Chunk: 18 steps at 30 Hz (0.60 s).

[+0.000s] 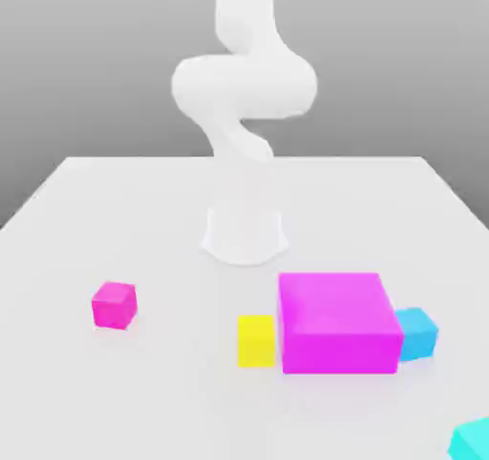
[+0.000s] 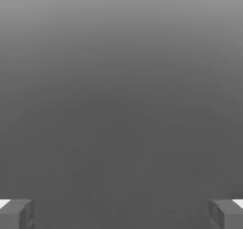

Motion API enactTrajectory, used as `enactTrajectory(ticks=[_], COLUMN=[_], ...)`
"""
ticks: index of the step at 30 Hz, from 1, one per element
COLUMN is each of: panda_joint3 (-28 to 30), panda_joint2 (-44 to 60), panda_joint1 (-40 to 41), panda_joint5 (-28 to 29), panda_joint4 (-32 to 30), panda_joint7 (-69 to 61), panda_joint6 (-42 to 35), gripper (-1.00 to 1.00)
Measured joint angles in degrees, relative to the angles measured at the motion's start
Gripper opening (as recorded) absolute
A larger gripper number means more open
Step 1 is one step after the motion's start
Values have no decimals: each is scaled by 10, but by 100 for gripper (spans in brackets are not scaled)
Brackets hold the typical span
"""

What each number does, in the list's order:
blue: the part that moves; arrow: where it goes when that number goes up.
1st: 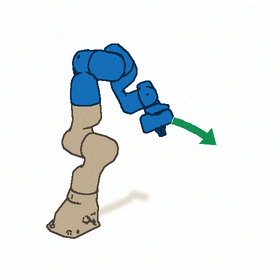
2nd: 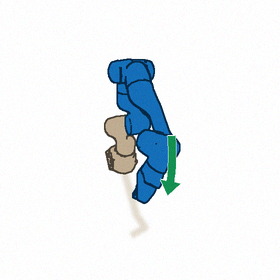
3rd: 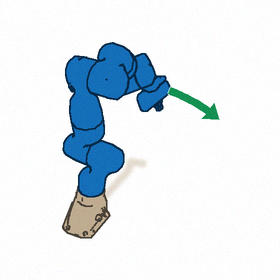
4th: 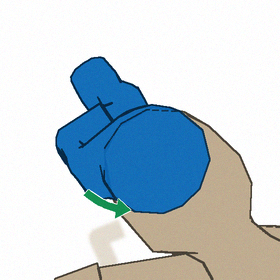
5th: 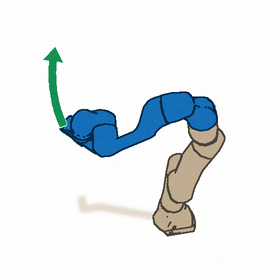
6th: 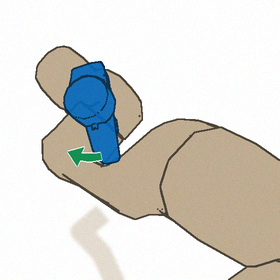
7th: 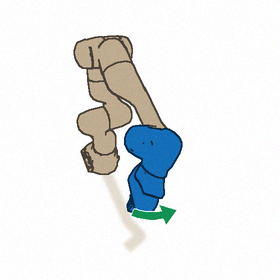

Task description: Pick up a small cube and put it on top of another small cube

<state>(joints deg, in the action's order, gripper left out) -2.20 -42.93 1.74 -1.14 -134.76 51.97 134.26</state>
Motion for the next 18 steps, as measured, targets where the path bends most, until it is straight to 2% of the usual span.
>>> enactTrajectory(ticks=[18], panda_joint3=[-152], panda_joint2=[209], panda_joint1=[114], panda_joint5=[-70], panda_joint4=[-215], panda_joint7=[451], panda_joint6=[179], gripper=[0])
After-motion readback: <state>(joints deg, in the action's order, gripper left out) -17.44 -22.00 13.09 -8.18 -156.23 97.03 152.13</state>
